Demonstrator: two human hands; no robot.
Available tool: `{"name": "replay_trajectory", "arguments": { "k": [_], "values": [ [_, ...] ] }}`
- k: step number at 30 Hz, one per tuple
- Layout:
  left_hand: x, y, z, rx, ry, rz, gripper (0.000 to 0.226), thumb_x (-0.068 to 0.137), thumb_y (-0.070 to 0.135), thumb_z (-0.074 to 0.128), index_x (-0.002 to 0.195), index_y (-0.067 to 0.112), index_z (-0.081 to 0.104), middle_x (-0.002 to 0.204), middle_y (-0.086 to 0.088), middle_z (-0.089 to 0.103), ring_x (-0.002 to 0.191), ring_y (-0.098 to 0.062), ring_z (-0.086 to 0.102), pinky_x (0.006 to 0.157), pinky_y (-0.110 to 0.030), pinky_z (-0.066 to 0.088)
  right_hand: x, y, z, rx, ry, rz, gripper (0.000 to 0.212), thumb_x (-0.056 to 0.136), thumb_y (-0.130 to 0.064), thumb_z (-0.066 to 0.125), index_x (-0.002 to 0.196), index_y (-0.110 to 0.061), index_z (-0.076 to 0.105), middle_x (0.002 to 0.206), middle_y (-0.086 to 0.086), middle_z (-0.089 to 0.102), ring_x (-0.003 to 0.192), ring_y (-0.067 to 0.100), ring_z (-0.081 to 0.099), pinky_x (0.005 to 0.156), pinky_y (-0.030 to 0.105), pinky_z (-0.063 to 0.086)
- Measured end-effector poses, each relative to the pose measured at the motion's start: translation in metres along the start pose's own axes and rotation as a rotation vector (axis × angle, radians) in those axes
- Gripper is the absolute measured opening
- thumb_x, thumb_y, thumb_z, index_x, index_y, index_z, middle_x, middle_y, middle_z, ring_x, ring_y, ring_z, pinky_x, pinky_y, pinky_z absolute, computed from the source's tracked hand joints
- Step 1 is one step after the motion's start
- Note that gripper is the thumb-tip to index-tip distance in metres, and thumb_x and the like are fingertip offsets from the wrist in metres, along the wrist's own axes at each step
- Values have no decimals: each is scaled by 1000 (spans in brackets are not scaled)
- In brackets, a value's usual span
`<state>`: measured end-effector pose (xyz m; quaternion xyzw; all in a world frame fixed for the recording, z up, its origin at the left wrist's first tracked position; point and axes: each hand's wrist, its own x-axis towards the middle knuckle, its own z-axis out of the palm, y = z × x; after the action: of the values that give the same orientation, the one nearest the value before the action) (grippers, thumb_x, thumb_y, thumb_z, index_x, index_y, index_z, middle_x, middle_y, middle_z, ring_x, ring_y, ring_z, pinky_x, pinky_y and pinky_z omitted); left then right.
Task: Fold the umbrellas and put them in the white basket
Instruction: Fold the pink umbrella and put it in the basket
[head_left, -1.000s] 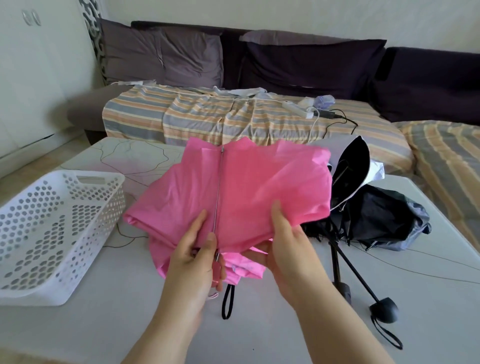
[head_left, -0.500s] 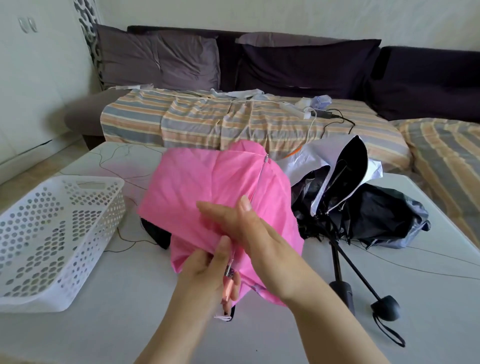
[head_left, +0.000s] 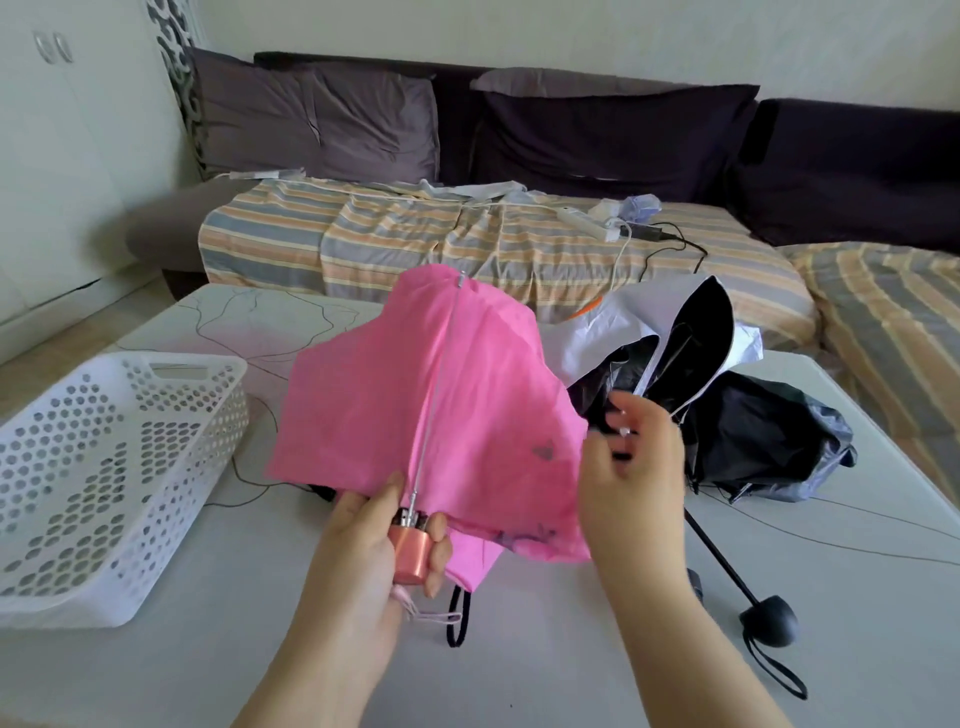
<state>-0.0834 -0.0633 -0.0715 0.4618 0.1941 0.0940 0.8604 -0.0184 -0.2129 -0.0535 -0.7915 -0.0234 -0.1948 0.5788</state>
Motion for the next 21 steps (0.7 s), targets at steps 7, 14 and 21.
{"name": "replay_trajectory", "arguments": {
  "k": [7, 14, 21],
  "values": [
    [11, 3, -8, -200, -96, -109, 31, 86, 33, 54, 76, 8, 39, 50, -7, 45, 33, -16, 44, 29, -18, 35, -5, 8, 2, 301, -508, 743, 23, 92, -8, 52, 111, -19, 55, 73, -2, 73, 91, 15, 60, 87, 34, 43],
    [9, 12, -5, -333, -188, -179, 56, 31, 32, 93, 58, 7, 51, 51, -5, 48, 34, -15, 46, 28, -20, 38, -6, 16, 5, 467, -589, 783, 59, 85, 2, 61, 139, -14, 43, 92, 12, 72, 81, 21, 67, 73, 28, 49],
    [7, 12, -3, -349, -90, -244, 24, 84, 28, 38, 66, 12, 40, 48, -1, 41, 30, -10, 38, 26, -13, 29, -7, 15, 11, 458, -578, 323, 92, 78, 26, 50, 140, -42, 35, 114, 3, 70, 99, 16, 65, 96, 32, 48]
  ]
}}
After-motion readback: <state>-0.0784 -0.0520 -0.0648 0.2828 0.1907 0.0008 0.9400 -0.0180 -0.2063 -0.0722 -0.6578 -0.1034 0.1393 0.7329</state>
